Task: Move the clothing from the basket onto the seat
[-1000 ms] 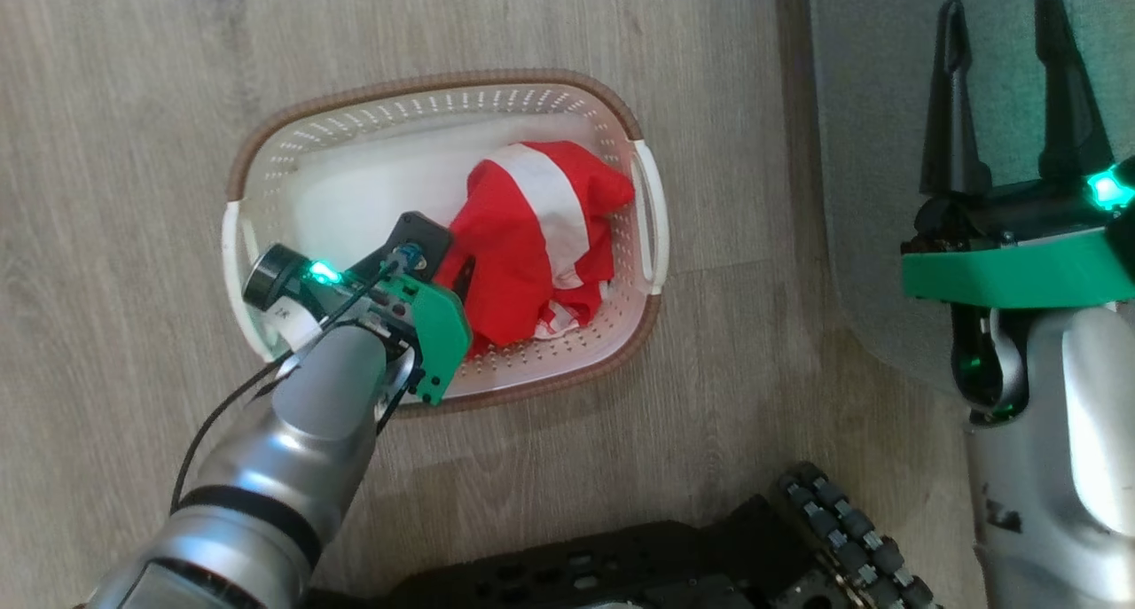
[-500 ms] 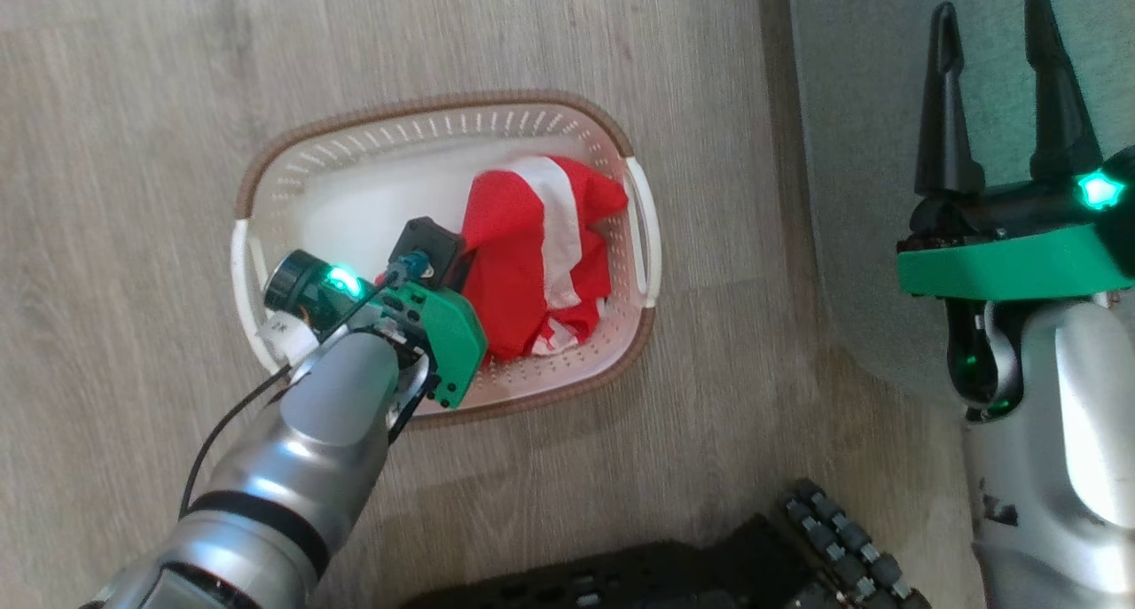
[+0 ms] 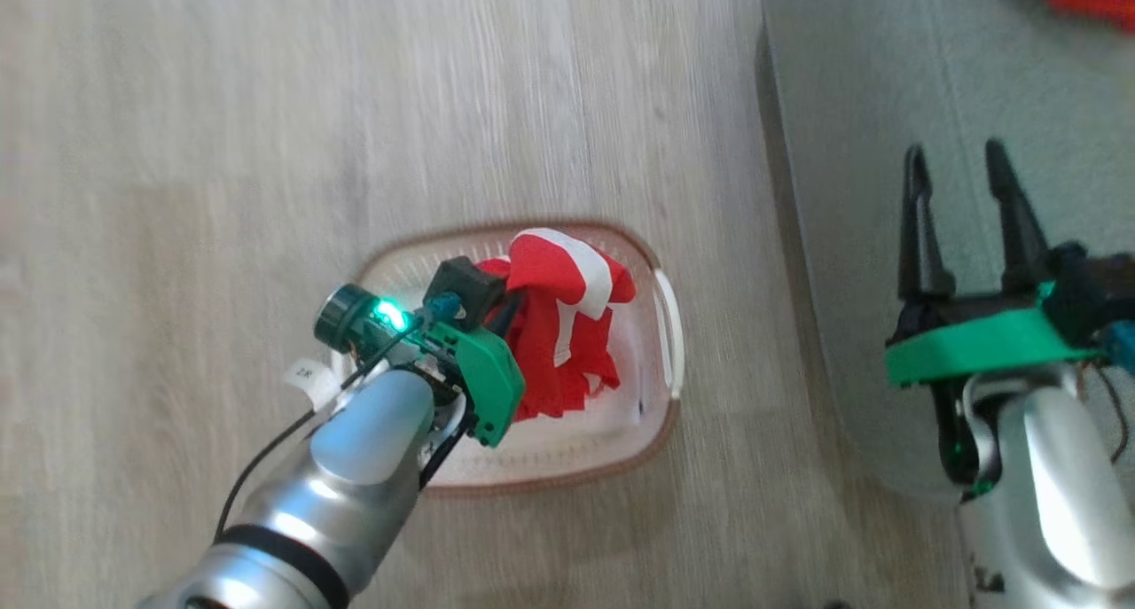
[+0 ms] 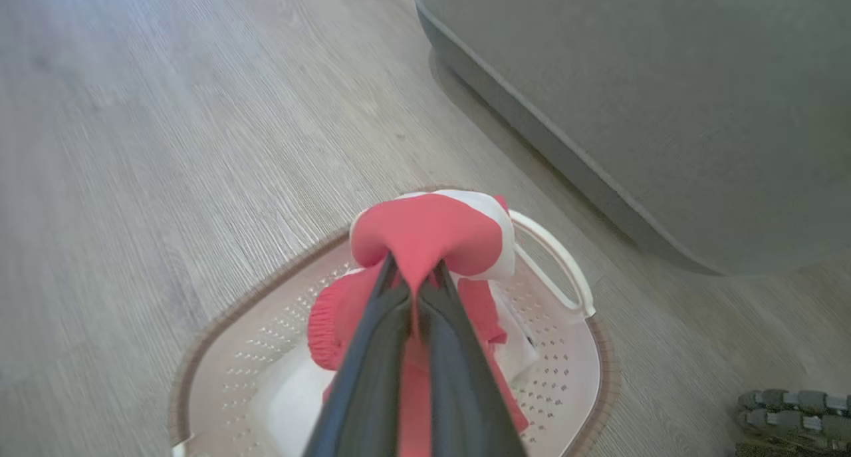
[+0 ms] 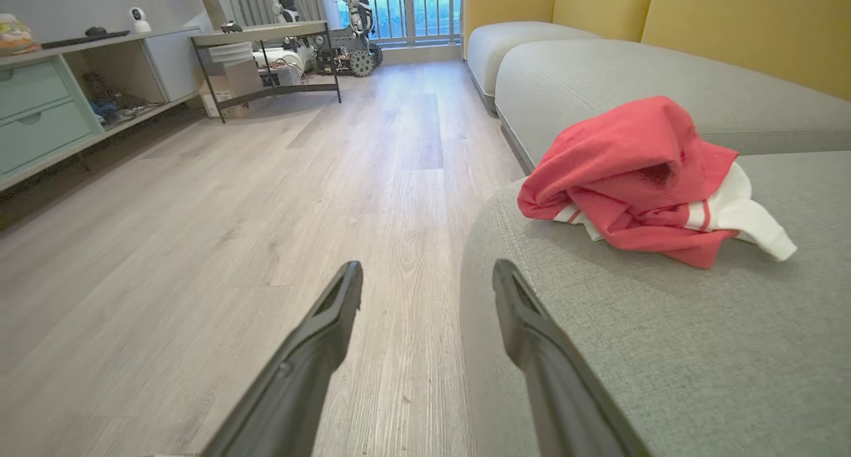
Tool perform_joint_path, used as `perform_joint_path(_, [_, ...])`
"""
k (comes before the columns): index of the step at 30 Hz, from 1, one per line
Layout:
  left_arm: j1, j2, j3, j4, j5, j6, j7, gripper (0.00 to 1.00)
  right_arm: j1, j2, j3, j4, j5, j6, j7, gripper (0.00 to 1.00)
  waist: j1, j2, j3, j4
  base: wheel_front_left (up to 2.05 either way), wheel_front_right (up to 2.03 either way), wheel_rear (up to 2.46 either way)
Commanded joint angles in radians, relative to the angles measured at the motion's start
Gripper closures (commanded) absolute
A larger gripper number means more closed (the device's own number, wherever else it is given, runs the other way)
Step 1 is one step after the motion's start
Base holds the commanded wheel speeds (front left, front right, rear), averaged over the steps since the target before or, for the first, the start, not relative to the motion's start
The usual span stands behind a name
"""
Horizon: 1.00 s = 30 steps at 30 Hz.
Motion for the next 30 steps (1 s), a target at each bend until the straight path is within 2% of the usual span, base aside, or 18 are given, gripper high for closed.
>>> perform_joint_path(1, [0.011,0.008,0.015,-0.025,-0.012,0.01,-0.015,1.0,0.022,0.0,0.016,-0.02,-0.008,0.0,-0.007,0.0,0.0,0.0,-0.148,0.048,0.0,0.0,0.0])
perform_joint_path(12, [0.01,0.008,0.027,-0.046,-0.069,0.009,-0.024,1.0,0.165,0.0,0.026,0.057,-0.006,0.0,-0.007,0.0,0.0,0.0,-0.43,0.077,0.0,0.0,0.0])
perform_joint_path(30, [-0.083,0.01,0.064,-0.169,-0.117,-0.001,-0.012,1.0,0.205,0.0,0.119,0.097,0.005,0.0,-0.007,0.0,0.0,0.0,-0.567,0.098,0.0,0.0,0.0])
